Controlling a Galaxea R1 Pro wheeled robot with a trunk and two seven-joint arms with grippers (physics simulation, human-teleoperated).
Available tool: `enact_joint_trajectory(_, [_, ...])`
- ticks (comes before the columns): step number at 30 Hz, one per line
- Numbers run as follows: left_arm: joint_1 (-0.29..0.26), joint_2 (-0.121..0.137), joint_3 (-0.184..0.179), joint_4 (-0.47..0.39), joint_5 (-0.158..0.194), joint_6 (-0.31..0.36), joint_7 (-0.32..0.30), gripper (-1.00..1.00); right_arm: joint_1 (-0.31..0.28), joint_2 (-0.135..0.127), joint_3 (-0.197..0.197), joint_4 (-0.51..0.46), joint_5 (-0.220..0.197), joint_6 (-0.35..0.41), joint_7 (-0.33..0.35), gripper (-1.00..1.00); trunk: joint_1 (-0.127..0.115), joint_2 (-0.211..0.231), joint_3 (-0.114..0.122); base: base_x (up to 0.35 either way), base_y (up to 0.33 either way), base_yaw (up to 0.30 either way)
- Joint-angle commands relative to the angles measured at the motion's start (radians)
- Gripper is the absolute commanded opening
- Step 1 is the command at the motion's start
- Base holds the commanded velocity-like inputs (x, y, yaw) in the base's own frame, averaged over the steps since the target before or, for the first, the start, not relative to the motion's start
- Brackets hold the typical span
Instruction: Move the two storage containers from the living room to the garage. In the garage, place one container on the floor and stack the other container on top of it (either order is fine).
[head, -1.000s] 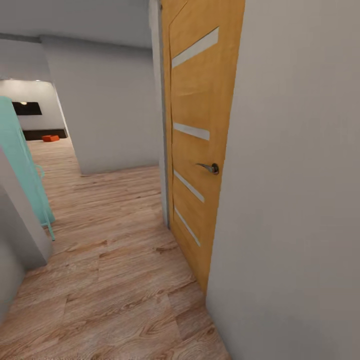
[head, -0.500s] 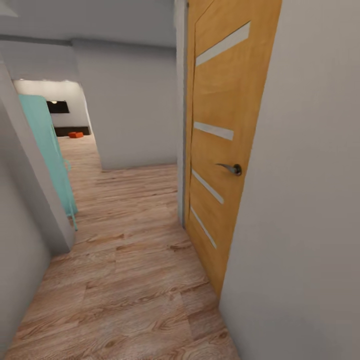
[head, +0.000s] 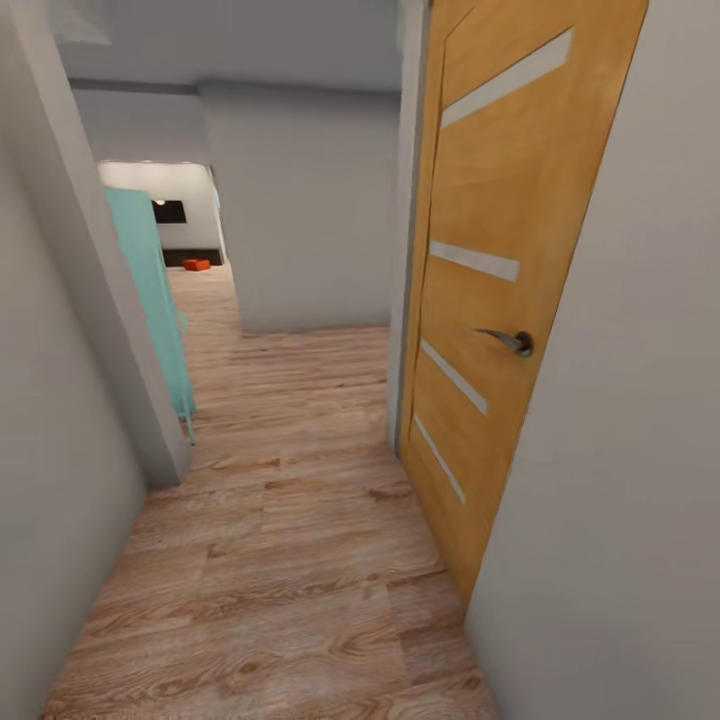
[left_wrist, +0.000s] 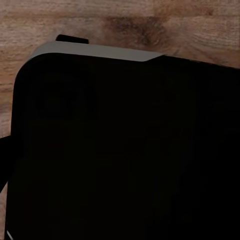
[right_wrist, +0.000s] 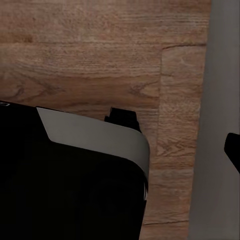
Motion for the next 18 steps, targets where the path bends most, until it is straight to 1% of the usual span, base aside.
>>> enact_joint_trajectory(1, [0.0, 0.0, 0.001, 0.0, 0.007, -0.002, -0.002, 1.0, -0.001, 0.001, 0.008, 0.003, -0.009, -0.006, -0.001, 1.0, 0.0, 0.0, -0.001, 0.0, 0.0, 0.239])
enact_joint_trajectory(18, [0.0, -0.001, 0.002, 0.0, 0.007, -0.003, -0.002, 1.0, -0.001, -0.001, 0.008, 0.003, -0.009, -0.005, -0.001, 1.0, 0.0, 0.0, -0.008, 0.0, 0.0, 0.237])
